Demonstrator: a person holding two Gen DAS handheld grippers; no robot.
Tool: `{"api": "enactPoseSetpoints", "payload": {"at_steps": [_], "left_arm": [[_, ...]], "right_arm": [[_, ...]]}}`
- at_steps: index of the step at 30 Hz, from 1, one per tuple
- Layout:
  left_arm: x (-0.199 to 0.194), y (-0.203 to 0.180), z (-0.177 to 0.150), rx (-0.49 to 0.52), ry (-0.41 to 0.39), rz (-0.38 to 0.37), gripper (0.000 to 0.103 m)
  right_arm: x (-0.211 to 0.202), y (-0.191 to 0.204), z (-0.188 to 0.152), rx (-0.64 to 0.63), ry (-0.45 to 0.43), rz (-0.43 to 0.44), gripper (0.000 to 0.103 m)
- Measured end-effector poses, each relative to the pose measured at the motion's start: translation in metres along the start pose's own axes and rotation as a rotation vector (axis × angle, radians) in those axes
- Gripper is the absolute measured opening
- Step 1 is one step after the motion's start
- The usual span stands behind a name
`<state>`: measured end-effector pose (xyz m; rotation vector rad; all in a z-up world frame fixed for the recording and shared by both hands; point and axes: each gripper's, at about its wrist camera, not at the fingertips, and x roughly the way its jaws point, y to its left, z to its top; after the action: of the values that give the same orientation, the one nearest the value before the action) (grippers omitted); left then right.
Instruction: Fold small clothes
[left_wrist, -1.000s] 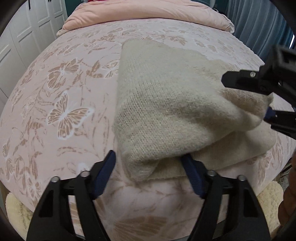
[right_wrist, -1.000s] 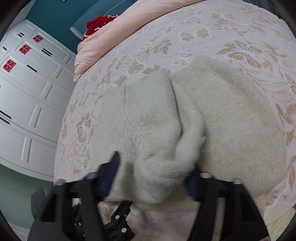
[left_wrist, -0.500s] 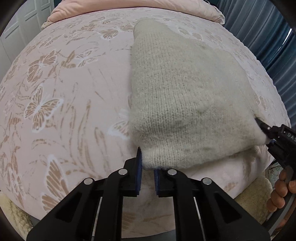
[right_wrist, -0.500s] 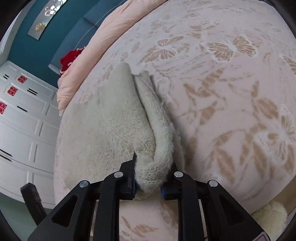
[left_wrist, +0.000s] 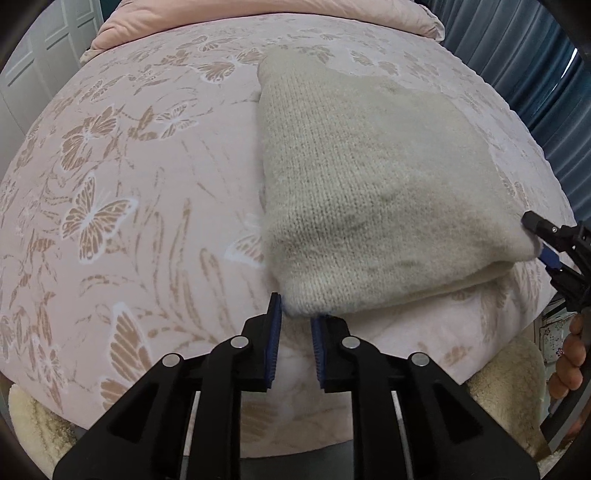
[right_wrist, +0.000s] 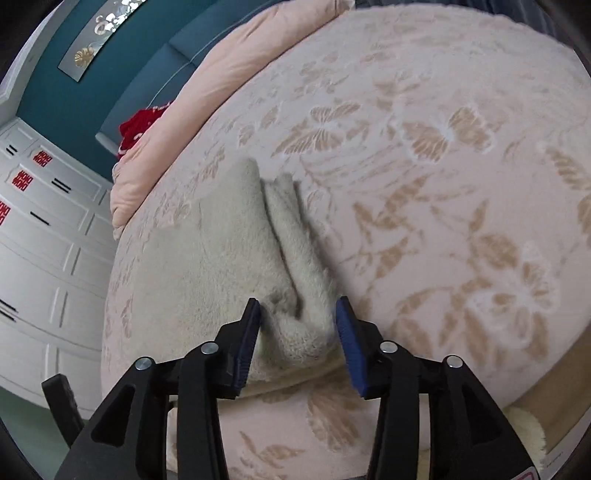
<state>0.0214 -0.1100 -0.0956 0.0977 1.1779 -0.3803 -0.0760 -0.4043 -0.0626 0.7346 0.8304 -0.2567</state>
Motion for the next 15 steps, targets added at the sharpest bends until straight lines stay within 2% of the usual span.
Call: {"api": "enactPoseSetpoints", "payload": {"at_steps": [1,3,5,7,10,11,12,13,15], "left_arm": [[-0.008,0.001,-0.001,-0.005,-0.010,-0.014,0.017],[-0.024,0.002,-0.001,-0.025,-0.032,-0.055,0.019],[-0.039,-0.002,0.006,-0.040,-0.077,-0.084,0.033],[-0.046,-0.009,0.016,-0.044,-0.106,-0.116,0.041],[-0.037,-0.021,0.032,-0.025,-0.114,-0.120,0.041],[-0.029,-0.023,0.036,-0.023,-0.097,-0.110,0.040],[-0.019,-0.024,0.040,-0.025,-0.066,-0.094,0.039],[-0.010,-0.025,0.041,-0.023,-0.040,-0.080,0.039],[-0.003,-0.026,0.042,-0.019,-0.027,-0.053,0.038]], "right_arm": [[-0.009,0.006,0.005,-0.034,-0.028,-0.019,0.044],[-0.011,0.022,0.021,-0.112,-0.023,-0.013,0.047],[0.004,0.040,0.038,-0.177,0.013,-0.017,0.064],[0.032,0.053,0.054,-0.225,0.062,-0.028,0.064],[0.082,0.063,0.066,-0.241,0.152,-0.046,0.064],[0.096,0.064,0.068,-0.225,0.183,-0.044,0.047],[0.106,0.066,0.068,-0.230,0.207,-0.041,0.026],[0.108,0.071,0.069,-0.260,0.213,-0.038,0.011],[0.082,0.077,0.080,-0.259,0.127,0.040,0.009]]}}
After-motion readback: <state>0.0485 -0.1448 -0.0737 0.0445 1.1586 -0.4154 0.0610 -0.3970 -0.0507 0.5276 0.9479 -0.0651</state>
